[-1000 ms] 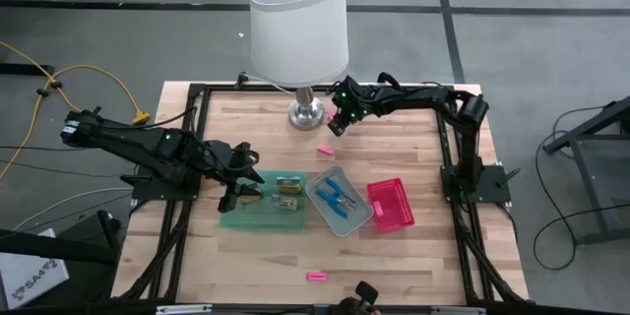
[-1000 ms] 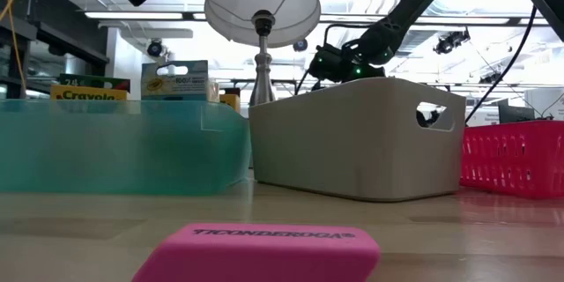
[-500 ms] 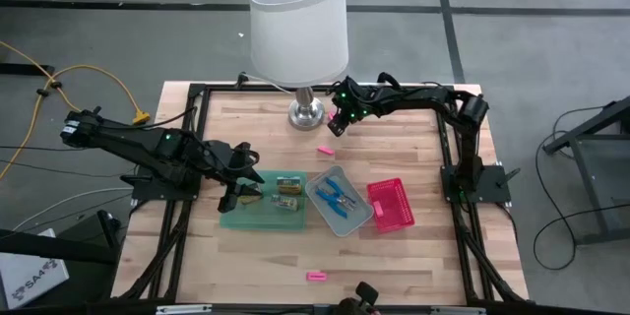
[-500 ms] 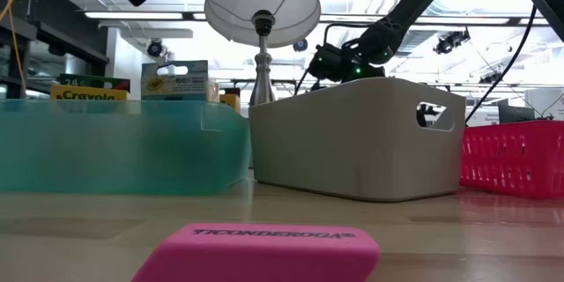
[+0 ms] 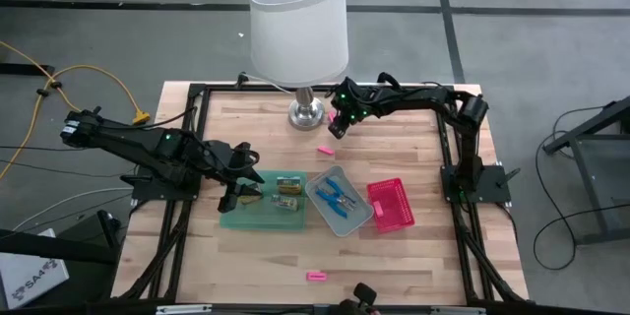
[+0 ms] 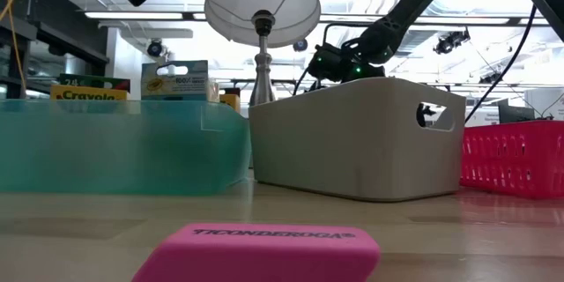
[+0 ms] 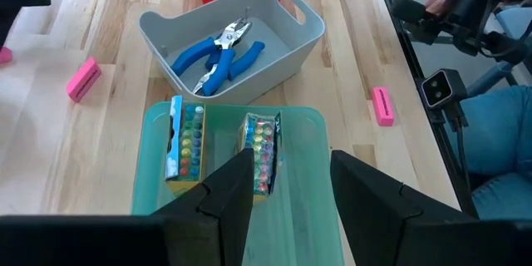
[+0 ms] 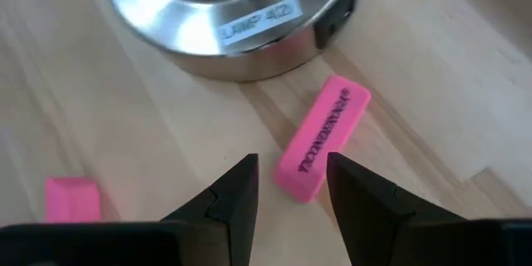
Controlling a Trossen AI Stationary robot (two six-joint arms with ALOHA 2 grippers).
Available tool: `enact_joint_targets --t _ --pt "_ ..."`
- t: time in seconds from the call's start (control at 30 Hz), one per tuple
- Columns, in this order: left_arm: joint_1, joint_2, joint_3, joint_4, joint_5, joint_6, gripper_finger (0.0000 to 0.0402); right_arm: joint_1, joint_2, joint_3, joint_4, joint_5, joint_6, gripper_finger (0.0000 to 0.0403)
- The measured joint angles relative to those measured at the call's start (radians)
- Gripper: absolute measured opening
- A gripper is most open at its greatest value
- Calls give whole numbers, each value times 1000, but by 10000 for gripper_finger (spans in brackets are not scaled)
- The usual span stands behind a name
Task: Pick & Place School Supplies
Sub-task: Put the pink eraser into the red bin
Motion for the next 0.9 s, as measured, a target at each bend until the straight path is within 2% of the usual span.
enact_joint_targets --t 0.23,0.5,0.77,0.9 --pt "0 0 0 0 0 -1 156 20 0 0 -8 83 16 137" --pt "0 0 0 0 0 -3 156 40 0 0 7 53 0 133" --pt "0 0 0 0 0 -4 156 41 0 0 3 56 131 115" --pt "0 0 0 0 0 -4 156 39 0 0 5 51 125 113"
